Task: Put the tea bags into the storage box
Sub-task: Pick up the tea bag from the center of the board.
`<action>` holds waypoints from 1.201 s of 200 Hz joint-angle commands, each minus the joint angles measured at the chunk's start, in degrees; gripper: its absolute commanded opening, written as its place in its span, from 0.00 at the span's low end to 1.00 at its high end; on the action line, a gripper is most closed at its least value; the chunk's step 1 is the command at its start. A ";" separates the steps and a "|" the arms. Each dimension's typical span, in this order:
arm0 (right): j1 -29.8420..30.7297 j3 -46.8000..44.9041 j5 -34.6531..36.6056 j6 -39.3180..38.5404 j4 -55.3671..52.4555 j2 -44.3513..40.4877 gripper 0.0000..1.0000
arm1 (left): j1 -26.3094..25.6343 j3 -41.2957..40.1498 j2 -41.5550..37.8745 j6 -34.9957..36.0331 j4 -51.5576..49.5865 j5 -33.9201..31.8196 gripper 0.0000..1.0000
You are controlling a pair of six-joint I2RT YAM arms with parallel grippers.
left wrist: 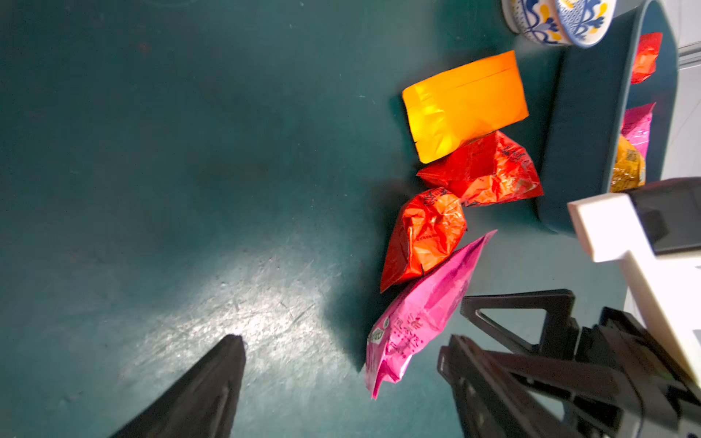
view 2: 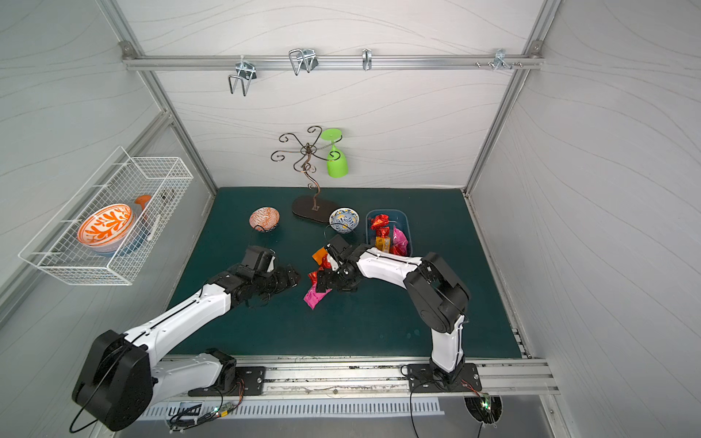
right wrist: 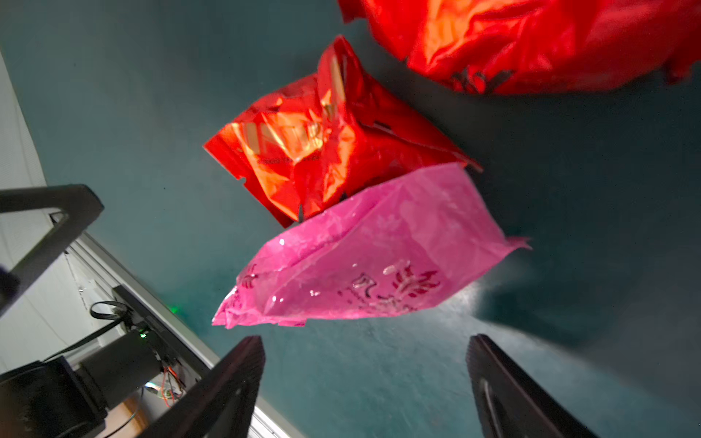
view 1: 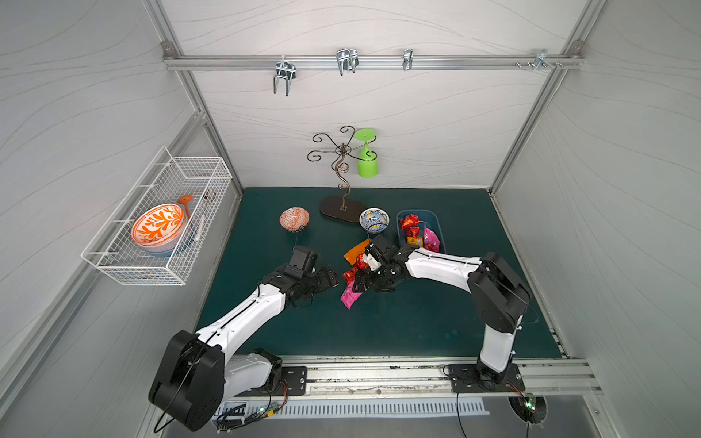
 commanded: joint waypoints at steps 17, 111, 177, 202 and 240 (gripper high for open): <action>0.00 0.88 -1.32 5.02 4.30 2.77 0.89 | -0.21 -0.52 -1.16 -0.02 -0.35 -1.24 0.88; -1.29 0.02 -2.18 8.93 8.77 5.57 0.80 | -0.21 -1.07 -1.66 -0.13 -0.12 -1.37 0.88; -1.46 -1.35 -2.21 8.27 9.39 4.40 0.47 | -0.22 -1.09 -1.68 -0.29 -0.02 -1.36 0.88; -1.62 -1.74 -2.25 7.63 9.28 3.17 0.40 | -0.22 -1.02 -1.66 -0.28 -0.05 -1.36 0.88; -2.78 -2.02 -3.69 4.86 6.92 -1.69 0.38 | -0.21 -1.01 -1.92 -0.20 -0.27 -1.20 0.88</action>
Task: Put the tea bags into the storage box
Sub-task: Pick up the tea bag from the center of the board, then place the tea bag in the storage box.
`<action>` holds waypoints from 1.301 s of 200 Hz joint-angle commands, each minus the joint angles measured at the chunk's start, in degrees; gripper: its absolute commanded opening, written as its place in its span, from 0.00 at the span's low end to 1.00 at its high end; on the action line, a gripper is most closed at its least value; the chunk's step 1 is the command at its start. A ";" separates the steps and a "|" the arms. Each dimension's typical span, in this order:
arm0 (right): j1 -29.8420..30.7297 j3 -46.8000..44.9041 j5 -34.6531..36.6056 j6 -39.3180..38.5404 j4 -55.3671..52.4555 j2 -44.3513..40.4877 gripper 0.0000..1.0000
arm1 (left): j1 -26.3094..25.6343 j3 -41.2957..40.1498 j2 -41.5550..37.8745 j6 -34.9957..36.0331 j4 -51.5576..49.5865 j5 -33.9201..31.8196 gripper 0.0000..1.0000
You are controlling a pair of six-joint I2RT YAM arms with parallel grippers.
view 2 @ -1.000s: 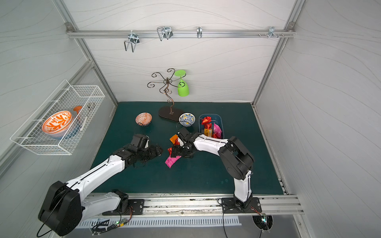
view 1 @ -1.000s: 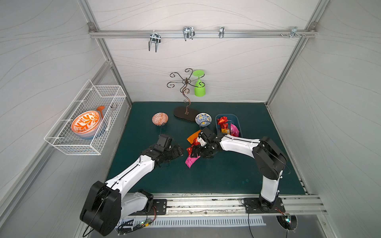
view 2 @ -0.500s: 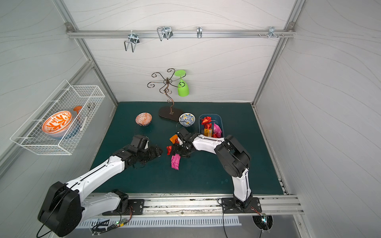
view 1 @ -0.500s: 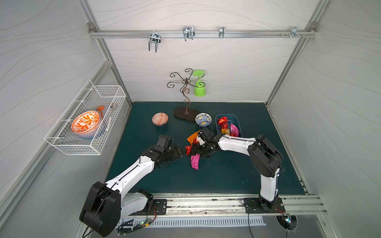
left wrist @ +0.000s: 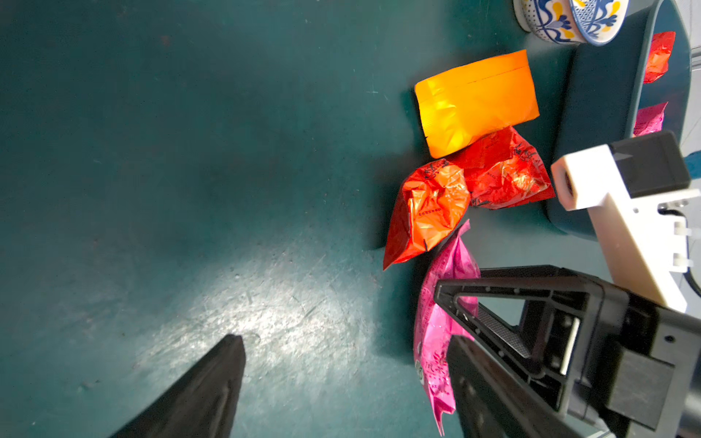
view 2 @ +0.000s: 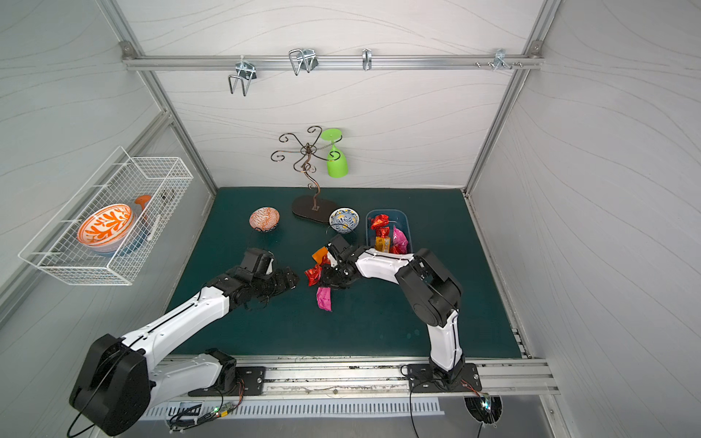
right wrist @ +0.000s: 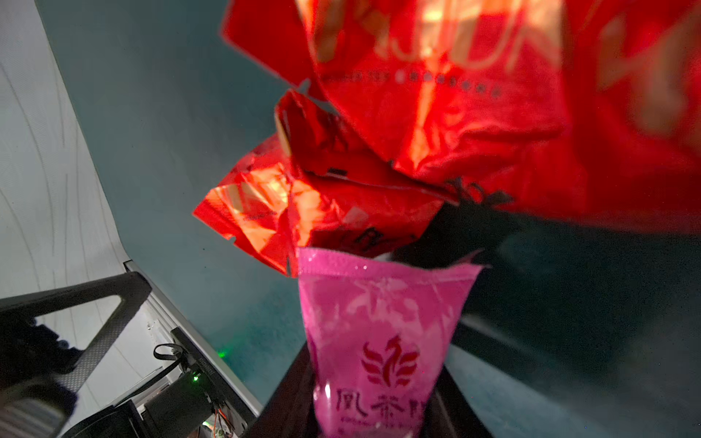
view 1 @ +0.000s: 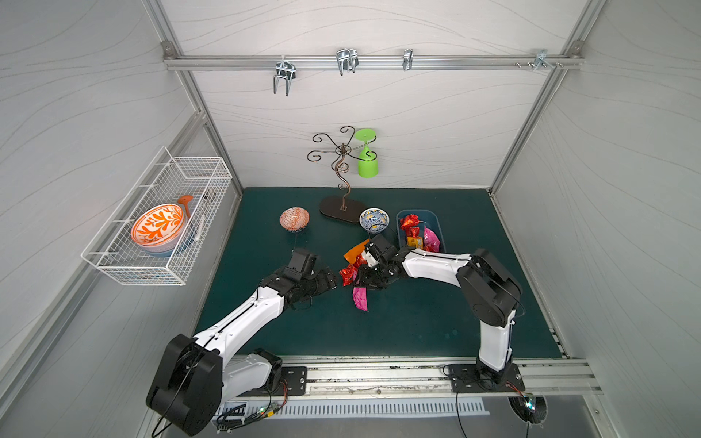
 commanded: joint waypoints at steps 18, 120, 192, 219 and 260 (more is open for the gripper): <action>-3.39 -1.34 -1.68 -4.21 -4.55 -8.64 0.36 | -0.22 0.36 -0.54 0.18 0.40 -0.15 0.88; -30.43 5.96 -0.31 -18.67 -16.08 -15.94 0.35 | -0.22 4.01 4.33 0.94 1.47 3.32 0.88; -33.77 13.49 -6.85 -18.41 -10.97 -4.90 0.33 | -0.20 3.11 2.75 0.88 0.46 2.68 0.88; -32.81 15.01 -7.47 -18.67 -11.12 -1.96 0.33 | -0.22 3.18 3.00 0.91 0.60 2.83 0.88; -30.99 16.37 -5.29 -19.75 -11.84 0.99 0.36 | -0.22 4.46 3.98 1.56 0.29 3.15 0.88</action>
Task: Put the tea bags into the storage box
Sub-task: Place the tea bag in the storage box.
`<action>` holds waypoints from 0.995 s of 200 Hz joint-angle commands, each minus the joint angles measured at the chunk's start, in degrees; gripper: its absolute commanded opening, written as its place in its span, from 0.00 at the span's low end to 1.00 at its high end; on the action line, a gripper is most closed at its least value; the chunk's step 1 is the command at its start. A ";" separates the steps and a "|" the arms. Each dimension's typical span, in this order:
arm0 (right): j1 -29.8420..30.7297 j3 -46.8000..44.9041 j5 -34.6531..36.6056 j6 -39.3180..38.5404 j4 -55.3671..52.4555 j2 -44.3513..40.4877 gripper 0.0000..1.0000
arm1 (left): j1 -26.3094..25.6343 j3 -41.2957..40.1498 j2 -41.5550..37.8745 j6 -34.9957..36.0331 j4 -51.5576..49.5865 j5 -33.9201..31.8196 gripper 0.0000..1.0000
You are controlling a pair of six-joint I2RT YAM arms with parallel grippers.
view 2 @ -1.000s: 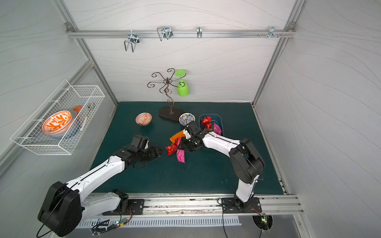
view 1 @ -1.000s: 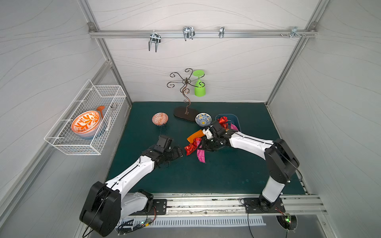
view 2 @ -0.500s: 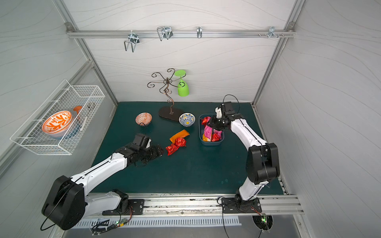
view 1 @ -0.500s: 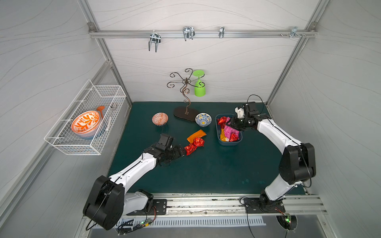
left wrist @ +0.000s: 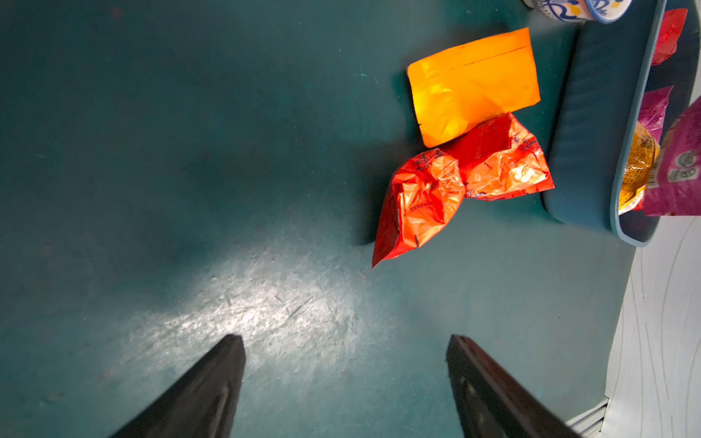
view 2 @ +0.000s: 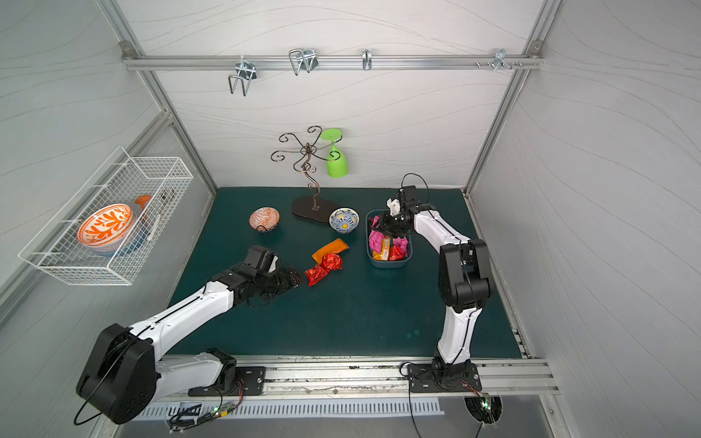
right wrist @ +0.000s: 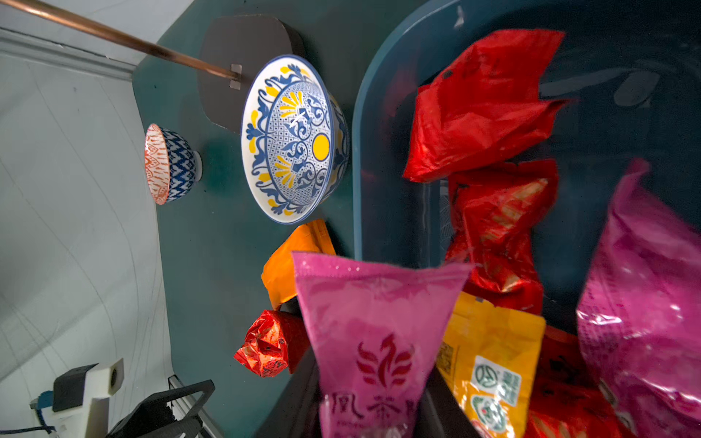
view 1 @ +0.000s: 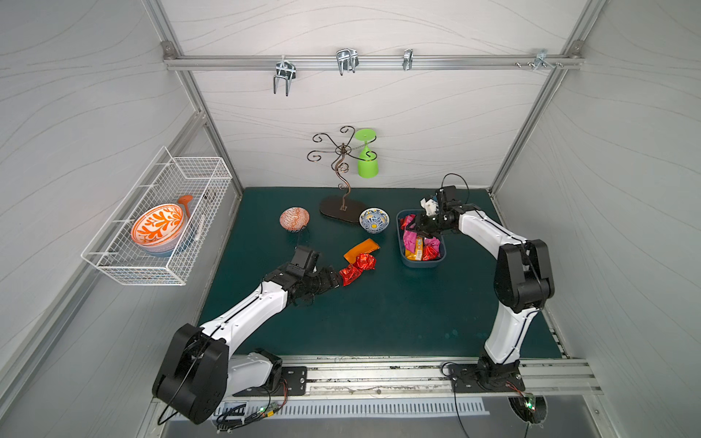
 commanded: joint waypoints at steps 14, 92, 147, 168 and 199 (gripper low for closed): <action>0.86 2.38 1.91 -1.13 -1.42 2.84 0.37 | -0.22 2.95 0.45 1.67 -0.01 0.40 0.88; 0.44 4.81 6.69 -1.73 -4.37 3.43 0.69 | -0.22 2.81 0.20 1.64 -0.06 0.10 0.88; 1.24 2.32 10.00 -3.59 -4.63 -2.67 0.65 | -0.22 2.96 0.87 1.55 0.27 0.48 0.88; 1.57 -0.38 8.02 -1.52 -2.63 -3.83 0.60 | -0.22 3.22 1.21 1.45 0.32 0.52 0.88; 1.69 -2.30 3.80 1.45 0.91 -2.56 0.60 | -0.22 2.92 0.84 1.15 0.58 0.40 0.88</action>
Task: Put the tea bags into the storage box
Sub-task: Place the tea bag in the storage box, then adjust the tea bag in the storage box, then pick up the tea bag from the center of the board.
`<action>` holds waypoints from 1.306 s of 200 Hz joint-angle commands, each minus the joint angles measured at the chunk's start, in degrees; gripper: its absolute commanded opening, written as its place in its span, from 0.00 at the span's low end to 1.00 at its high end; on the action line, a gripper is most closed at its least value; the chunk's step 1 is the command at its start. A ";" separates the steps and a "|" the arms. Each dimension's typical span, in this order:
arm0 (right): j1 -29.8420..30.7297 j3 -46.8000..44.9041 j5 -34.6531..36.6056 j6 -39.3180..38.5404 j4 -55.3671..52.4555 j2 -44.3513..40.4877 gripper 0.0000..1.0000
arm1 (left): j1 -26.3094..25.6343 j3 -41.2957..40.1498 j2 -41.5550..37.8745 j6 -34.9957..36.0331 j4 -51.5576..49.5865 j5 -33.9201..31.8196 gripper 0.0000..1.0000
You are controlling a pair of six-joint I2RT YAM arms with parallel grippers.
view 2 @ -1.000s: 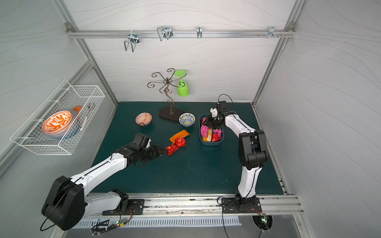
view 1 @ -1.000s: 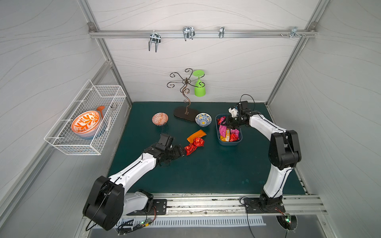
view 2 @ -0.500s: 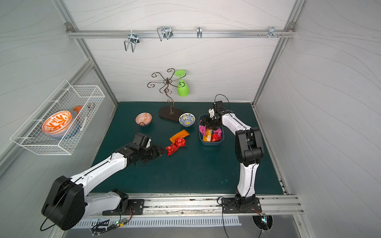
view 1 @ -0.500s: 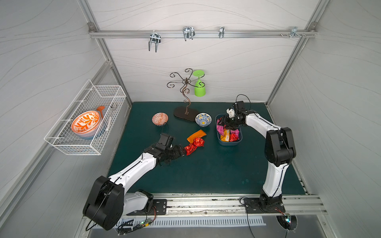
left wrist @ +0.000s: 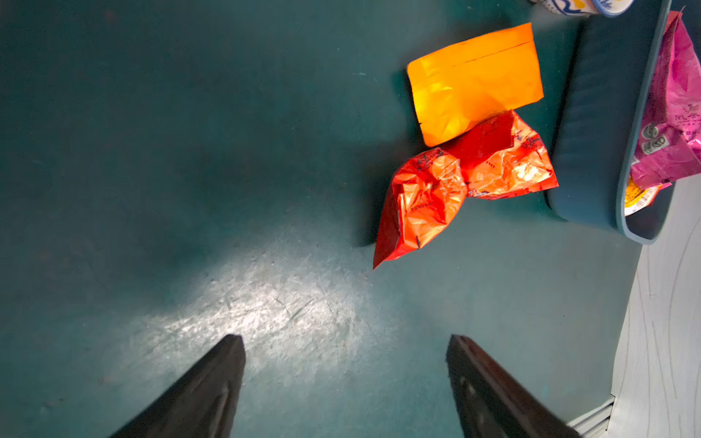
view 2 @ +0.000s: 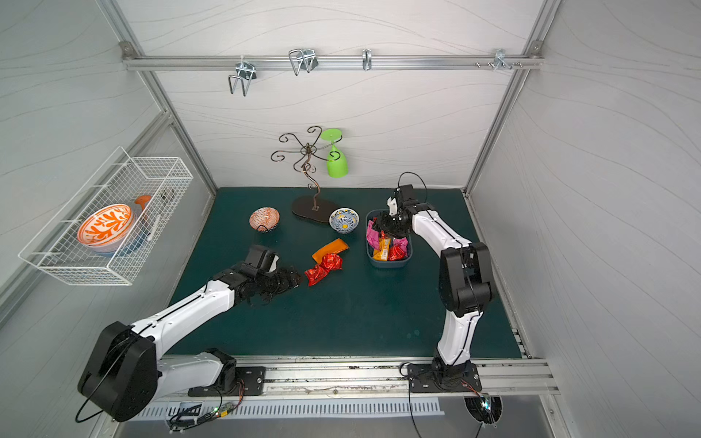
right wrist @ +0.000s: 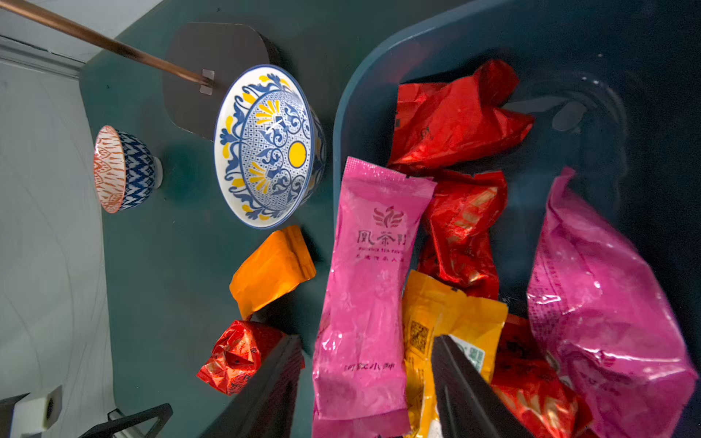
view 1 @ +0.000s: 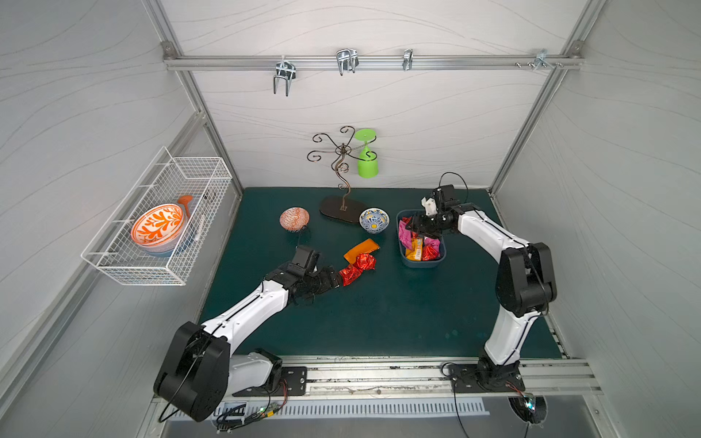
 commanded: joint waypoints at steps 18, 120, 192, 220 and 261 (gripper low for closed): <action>1.17 -1.35 -5.94 3.26 4.19 1.33 0.60 | -0.22 2.25 -0.10 0.50 0.25 0.38 0.88; 1.59 -1.60 -5.19 5.46 5.89 4.42 0.62 | -0.22 -0.05 -3.05 0.53 -0.04 -1.03 0.88; 7.74 -6.53 1.48 1.51 1.61 -8.02 0.64 | -0.22 -0.68 -3.36 -0.13 0.41 -1.70 0.88; 14.06 -11.02 2.56 2.16 2.14 -10.93 0.63 | -0.22 -1.21 -3.78 -1.09 0.67 -2.61 0.88; 22.48 -11.44 4.05 2.89 4.34 -5.71 0.61 | -0.18 -1.30 -4.12 -1.42 0.54 -2.84 0.88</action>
